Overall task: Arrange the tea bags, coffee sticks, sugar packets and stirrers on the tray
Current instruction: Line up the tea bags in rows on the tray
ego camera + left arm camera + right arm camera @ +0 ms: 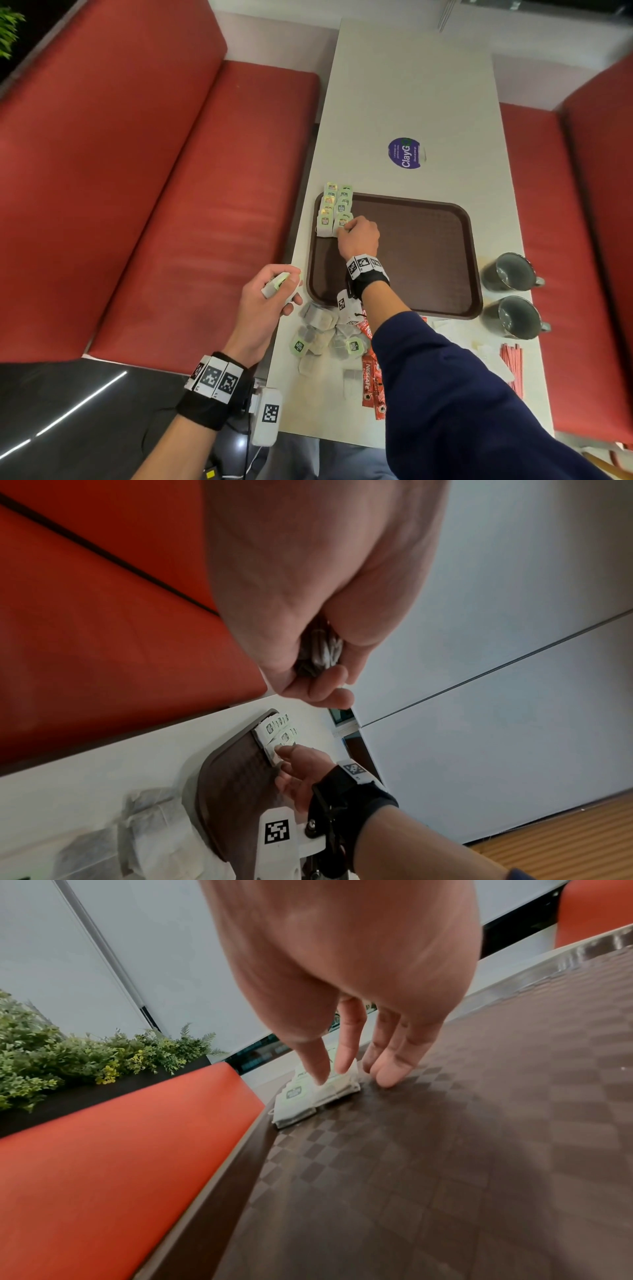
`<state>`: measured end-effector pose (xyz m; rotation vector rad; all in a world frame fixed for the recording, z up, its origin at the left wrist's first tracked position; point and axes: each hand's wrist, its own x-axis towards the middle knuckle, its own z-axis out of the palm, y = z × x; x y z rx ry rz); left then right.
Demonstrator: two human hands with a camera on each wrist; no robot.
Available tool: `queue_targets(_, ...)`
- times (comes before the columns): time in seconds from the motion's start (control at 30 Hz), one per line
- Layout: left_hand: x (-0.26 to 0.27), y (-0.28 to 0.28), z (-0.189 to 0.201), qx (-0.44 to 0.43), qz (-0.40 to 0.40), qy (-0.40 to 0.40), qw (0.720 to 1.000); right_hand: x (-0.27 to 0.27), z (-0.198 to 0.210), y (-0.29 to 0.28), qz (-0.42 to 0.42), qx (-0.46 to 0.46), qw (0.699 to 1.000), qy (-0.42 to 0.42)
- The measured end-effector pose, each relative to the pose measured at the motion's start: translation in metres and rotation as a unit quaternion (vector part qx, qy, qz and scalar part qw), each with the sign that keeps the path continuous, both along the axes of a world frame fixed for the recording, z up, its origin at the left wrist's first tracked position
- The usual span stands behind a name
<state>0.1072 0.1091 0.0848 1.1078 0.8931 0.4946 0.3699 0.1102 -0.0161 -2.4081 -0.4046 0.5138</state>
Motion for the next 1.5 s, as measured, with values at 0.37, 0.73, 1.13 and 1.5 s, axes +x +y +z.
queue_targets(0.37, -0.002, 0.000, -0.002, -0.009, 0.005, 0.002, 1.000, 0.004, -0.001, 0.003, 0.009, 0.025, 1.000, -0.003)
queue_targets(0.73, 0.008, 0.004, 0.012, -0.024, -0.029, -0.008, 0.999, -0.001, -0.011, -0.002, 0.018, -0.002, 1.000, -0.007)
queue_targets(1.13, 0.010, -0.006, 0.024, -0.004, -0.115, -0.069, 0.991, -0.065, 0.118, -0.068, 0.117, 0.225, 0.956, 0.146)
queue_targets(1.5, 0.015, -0.030, 0.030, 0.041, -0.105, -0.061, 0.992, -0.093, 0.146, -0.139, 0.156, 0.276, 0.928, 0.198)
